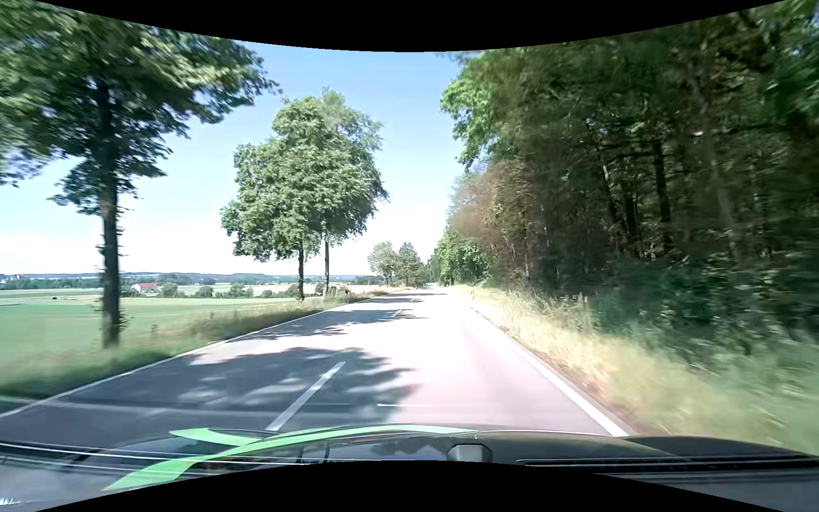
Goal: Follow the waypoints while adhering to traffic rules and regulations
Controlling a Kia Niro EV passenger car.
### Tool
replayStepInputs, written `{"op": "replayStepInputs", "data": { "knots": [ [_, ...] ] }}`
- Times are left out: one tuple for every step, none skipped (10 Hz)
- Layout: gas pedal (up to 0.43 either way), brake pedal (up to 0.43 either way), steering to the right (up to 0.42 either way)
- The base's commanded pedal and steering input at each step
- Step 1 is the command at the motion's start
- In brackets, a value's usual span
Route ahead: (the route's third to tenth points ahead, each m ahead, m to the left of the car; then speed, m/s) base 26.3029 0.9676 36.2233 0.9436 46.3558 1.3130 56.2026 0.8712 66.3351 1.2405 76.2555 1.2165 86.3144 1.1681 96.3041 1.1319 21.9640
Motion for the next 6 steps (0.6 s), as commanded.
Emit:
{"op": "replayStepInputs", "data": {
  "knots": [
    [0.189, 0.0, -0.001],
    [0.189, 0.0, -0.002],
    [0.189, 0.0, -0.002],
    [0.189, 0.0, -0.002],
    [0.189, 0.0, -0.002],
    [0.189, 0.0, -0.002]
  ]
}}
